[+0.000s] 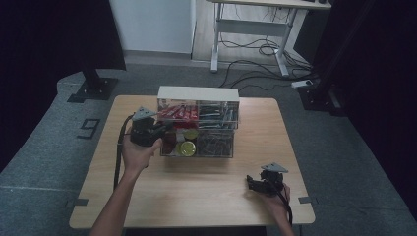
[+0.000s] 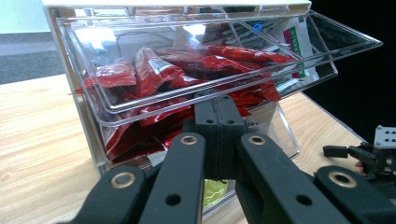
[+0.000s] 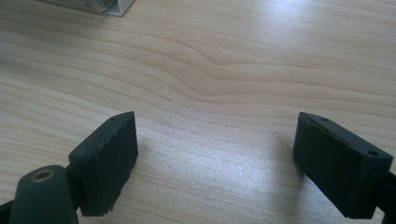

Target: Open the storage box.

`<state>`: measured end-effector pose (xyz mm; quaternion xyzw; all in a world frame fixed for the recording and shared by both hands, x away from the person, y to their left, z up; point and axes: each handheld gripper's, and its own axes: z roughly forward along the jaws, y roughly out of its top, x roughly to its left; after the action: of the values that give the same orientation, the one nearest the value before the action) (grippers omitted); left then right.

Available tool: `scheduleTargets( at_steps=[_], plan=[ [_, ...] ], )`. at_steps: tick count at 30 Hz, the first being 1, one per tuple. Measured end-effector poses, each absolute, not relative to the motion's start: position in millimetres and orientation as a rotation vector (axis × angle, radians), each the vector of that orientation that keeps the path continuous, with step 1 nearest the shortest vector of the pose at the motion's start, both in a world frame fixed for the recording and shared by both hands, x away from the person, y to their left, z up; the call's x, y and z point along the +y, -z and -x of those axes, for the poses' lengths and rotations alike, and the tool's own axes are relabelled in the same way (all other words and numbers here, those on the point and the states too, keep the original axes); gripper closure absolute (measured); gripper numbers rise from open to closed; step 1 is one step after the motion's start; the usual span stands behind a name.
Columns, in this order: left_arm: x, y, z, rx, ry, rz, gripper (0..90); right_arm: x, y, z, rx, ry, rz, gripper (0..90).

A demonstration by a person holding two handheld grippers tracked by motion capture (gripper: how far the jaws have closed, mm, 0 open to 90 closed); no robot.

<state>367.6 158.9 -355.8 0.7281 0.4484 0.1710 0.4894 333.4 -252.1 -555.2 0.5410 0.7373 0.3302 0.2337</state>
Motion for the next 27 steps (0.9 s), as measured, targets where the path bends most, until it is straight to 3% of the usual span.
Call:
scheduleTargets(
  at_steps=[27],
  plan=[
    [159, 331, -375, 1.078, -0.437, -1.753, 90.0, -252, 555, -334, 2.026, -0.907, -1.481, 13.9]
  ],
)
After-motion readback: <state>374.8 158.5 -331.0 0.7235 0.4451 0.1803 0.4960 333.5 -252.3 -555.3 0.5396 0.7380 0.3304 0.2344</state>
